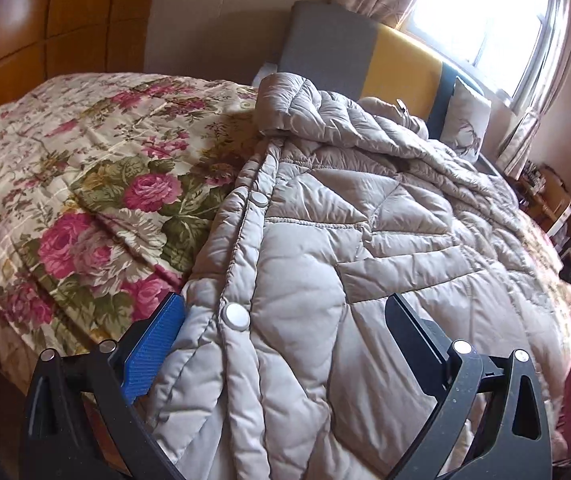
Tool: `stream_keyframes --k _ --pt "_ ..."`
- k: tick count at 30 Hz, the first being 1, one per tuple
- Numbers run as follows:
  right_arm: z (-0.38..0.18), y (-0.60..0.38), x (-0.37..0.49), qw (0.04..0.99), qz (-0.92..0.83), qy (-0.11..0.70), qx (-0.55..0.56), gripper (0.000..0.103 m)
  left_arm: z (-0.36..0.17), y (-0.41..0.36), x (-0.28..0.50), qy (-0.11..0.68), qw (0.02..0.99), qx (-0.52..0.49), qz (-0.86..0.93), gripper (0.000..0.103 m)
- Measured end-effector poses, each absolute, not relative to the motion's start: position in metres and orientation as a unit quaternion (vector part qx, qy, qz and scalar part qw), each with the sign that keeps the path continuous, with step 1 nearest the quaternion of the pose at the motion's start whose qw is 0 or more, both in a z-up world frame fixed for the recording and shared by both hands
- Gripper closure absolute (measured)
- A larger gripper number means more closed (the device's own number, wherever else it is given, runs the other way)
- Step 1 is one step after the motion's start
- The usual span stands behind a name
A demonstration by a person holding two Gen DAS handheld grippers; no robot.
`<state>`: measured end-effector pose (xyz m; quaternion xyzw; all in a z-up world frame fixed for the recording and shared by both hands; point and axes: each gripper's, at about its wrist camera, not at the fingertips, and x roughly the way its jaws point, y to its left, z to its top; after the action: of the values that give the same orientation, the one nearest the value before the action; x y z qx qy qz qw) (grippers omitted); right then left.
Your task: Fold large clothes
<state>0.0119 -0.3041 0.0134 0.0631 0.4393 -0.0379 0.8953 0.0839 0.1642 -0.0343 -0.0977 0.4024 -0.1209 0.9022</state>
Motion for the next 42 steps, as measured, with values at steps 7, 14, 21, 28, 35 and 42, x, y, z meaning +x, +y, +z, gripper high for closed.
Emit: stream_keyframes --k 7,14,21,28,35,42 --pt "-0.005 -0.346 -0.037 0.870 -0.006 0.456 0.189 0.017 -0.039 0.184 0.075 0.418 0.883 -0.148 -0.154 0.023" --pt "-0.044 -0.346 -0.065 0.832 0.063 0.466 0.293 0.034 -0.042 0.191 0.059 0.419 0.879 -0.144 -0.173 0.023" --pt "-0.046 -0.339 -0.077 0.815 0.115 0.458 0.336 0.034 -0.054 0.209 0.047 0.433 0.864 -0.183 -0.179 0.023" --pt "-0.053 -0.337 -0.087 0.798 0.149 0.454 0.367 0.034 -0.061 0.200 0.031 0.447 0.840 -0.198 -0.237 0.023" --pt "-0.061 -0.321 -0.082 0.772 0.203 0.459 0.390 0.034 -0.074 0.188 0.016 0.467 0.783 -0.255 -0.322 0.023" --pt "-0.074 -0.299 -0.072 0.739 0.247 0.459 0.427 0.057 -0.075 0.150 0.014 0.474 0.772 -0.231 -0.357 0.044"
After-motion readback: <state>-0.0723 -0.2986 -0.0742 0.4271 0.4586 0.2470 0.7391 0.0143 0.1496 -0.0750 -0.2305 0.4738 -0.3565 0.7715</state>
